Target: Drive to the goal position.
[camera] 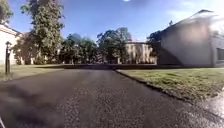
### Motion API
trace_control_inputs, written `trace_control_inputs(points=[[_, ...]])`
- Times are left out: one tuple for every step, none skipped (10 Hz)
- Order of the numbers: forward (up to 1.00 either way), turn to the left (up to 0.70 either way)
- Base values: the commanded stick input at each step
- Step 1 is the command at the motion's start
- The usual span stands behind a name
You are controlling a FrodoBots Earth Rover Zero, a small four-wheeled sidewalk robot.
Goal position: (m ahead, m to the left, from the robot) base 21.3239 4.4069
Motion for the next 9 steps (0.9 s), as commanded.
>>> trace_control_inputs(points=[[0.50, 0.00], [0.50, 0.00], [0.50, 0.00], [0.50, 0.00], [0.50, 0.00], [0.50, 0.00], [0.50, 0.00], [0.50, 0.00], [0.50, 0.00]])
